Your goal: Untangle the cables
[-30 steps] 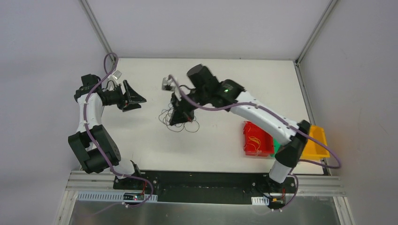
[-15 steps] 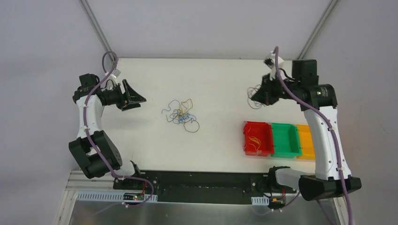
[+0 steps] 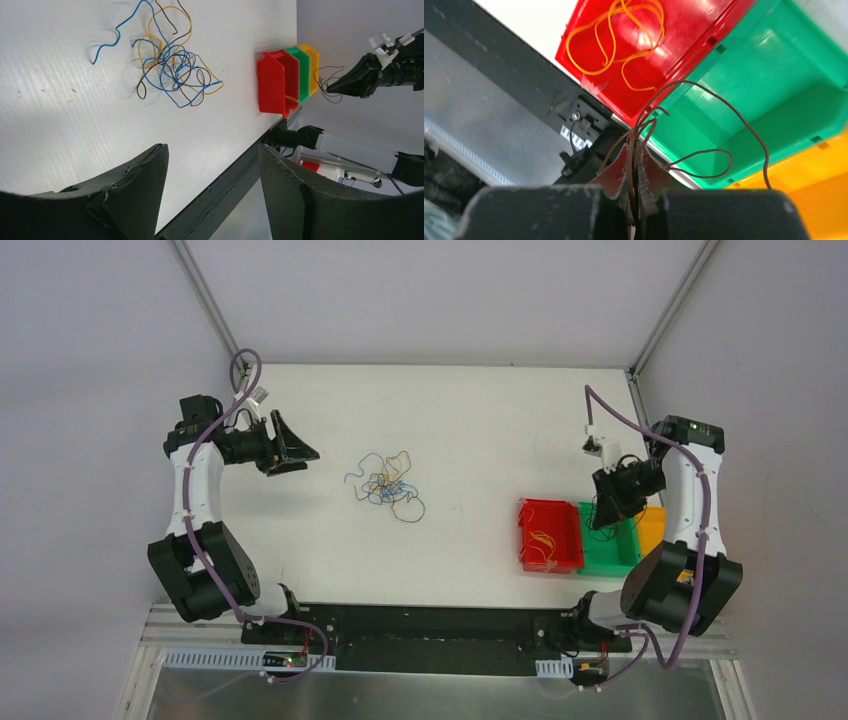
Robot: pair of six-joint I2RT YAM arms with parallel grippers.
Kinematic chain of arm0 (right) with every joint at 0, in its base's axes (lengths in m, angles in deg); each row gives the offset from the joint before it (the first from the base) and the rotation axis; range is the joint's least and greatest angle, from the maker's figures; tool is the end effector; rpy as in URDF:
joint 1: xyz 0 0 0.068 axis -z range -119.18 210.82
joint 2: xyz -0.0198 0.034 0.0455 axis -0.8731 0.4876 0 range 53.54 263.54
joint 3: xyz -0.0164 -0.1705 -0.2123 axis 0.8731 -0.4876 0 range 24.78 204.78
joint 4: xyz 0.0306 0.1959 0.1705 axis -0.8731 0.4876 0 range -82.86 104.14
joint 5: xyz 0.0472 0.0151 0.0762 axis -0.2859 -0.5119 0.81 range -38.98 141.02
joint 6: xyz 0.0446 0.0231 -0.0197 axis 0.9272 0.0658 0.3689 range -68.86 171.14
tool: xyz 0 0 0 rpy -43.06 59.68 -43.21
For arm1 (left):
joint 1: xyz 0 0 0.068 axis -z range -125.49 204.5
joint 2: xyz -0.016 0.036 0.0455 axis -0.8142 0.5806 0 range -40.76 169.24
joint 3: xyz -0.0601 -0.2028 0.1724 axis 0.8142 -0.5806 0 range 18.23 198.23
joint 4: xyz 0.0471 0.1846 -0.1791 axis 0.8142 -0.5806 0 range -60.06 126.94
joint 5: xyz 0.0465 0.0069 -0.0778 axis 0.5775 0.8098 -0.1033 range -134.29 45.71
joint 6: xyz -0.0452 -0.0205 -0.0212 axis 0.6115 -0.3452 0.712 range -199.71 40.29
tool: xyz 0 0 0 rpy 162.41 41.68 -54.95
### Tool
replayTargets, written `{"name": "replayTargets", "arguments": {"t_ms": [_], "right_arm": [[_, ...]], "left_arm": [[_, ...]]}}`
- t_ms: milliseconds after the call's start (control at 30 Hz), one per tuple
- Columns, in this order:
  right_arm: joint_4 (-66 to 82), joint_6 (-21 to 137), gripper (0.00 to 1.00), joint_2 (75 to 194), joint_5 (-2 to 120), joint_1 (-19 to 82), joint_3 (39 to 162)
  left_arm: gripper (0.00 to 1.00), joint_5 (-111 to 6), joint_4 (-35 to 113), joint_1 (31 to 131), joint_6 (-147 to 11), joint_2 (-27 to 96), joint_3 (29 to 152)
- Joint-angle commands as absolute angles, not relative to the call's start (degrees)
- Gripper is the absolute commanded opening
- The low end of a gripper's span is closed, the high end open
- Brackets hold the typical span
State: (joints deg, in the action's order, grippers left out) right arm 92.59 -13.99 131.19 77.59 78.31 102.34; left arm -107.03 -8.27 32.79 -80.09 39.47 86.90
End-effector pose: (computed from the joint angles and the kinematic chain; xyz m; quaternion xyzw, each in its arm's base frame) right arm 0.2117 -0.0500 0.3254 -0.4009 0.8861 0.1475 0.1800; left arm 0.2688 0.0731 0.3078 -0.0051 0.8315 -0.4428 0.3353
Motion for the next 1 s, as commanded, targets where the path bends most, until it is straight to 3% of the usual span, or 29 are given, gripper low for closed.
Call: {"name": "replayTargets", "arguments": {"t_ms": [0, 233, 400, 500, 633, 833, 967], "right_arm": [[98.74, -26.79, 0.05, 133.34, 73.80, 78.66, 97.99], [95.98, -33.04, 0.12, 137.06, 67.67, 78.66, 93.28], [96.80, -32.46, 0.51, 136.66, 67.31, 78.66, 95.88], [98.86, -31.05, 0.61, 136.69, 69.27, 78.66, 100.97], [101.49, -25.93, 0.68, 138.59, 74.86, 77.87, 109.95], [101.42, -10.78, 0.69, 141.80, 85.22, 67.34, 118.66], [100.08, -5.19, 0.68, 142.29, 80.10, 58.70, 117.28]], "left_arm": [[0.67, -108.06, -7.67, 32.97, -80.63, 38.70, 85.49], [0.67, -108.21, -7.62, 32.97, -80.92, 39.01, 85.54], [0.67, -108.19, -7.51, 32.97, -80.73, 39.64, 85.82], [0.67, -108.19, -7.36, 33.03, -80.86, 39.81, 85.83], [0.67, -108.27, -7.38, 33.13, -81.27, 39.92, 85.17], [0.67, -108.03, -7.18, 34.97, -81.37, 39.77, 82.56], [0.67, -107.49, -7.18, 36.21, -81.30, 38.59, 80.62]]}}
